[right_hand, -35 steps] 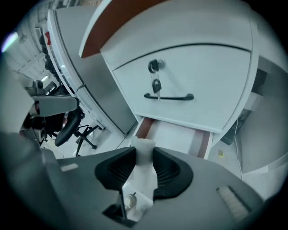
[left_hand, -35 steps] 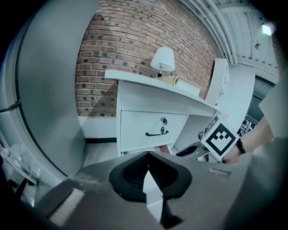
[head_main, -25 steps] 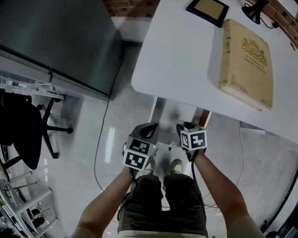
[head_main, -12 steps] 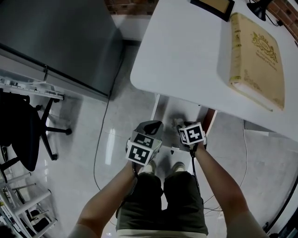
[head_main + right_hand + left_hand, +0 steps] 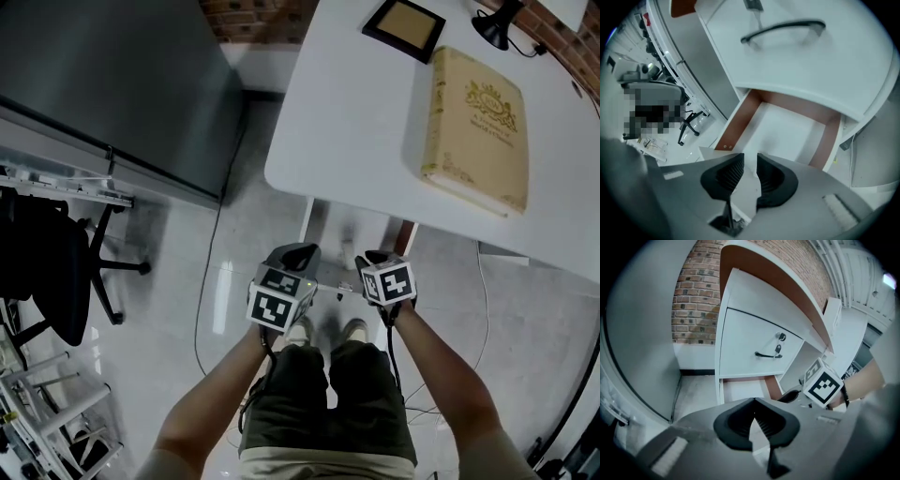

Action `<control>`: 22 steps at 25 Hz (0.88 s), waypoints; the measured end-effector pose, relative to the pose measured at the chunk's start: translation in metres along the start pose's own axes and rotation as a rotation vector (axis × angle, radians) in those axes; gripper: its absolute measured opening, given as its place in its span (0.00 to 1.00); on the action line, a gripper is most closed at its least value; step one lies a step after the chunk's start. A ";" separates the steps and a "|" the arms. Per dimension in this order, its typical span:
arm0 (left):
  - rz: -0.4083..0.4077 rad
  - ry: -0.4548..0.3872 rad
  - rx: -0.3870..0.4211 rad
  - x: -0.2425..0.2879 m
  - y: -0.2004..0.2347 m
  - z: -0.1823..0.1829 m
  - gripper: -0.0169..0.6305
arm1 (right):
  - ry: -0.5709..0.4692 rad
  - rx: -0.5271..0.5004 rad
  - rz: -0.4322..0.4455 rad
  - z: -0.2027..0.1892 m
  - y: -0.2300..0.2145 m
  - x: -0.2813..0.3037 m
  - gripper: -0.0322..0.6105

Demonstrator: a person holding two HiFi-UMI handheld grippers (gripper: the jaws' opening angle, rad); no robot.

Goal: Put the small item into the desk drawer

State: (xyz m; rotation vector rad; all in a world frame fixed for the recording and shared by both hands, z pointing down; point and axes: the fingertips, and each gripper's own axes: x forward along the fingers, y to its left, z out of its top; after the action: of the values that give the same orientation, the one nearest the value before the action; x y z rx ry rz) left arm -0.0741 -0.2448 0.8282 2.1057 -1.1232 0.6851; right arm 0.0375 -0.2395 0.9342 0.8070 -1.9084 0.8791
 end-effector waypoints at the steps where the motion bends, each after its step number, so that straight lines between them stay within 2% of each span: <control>1: -0.001 -0.002 0.002 -0.009 -0.004 0.006 0.03 | -0.015 -0.001 0.004 0.004 0.006 -0.015 0.18; 3: -0.002 -0.009 0.003 -0.028 -0.013 0.019 0.03 | -0.041 -0.006 0.010 0.012 0.019 -0.047 0.14; 12: 0.007 -0.086 0.056 -0.134 -0.051 0.101 0.03 | -0.202 0.007 0.060 0.069 0.079 -0.202 0.10; 17: 0.015 -0.172 0.104 -0.203 -0.075 0.159 0.03 | -0.345 0.023 0.087 0.116 0.114 -0.290 0.08; 22: 0.023 -0.234 0.119 -0.273 -0.099 0.197 0.03 | -0.478 0.054 0.120 0.146 0.155 -0.376 0.06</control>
State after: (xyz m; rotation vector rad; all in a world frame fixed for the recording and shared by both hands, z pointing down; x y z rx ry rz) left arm -0.0969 -0.2077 0.4798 2.3236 -1.2603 0.5369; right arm 0.0089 -0.2029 0.5044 1.0112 -2.3774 0.8669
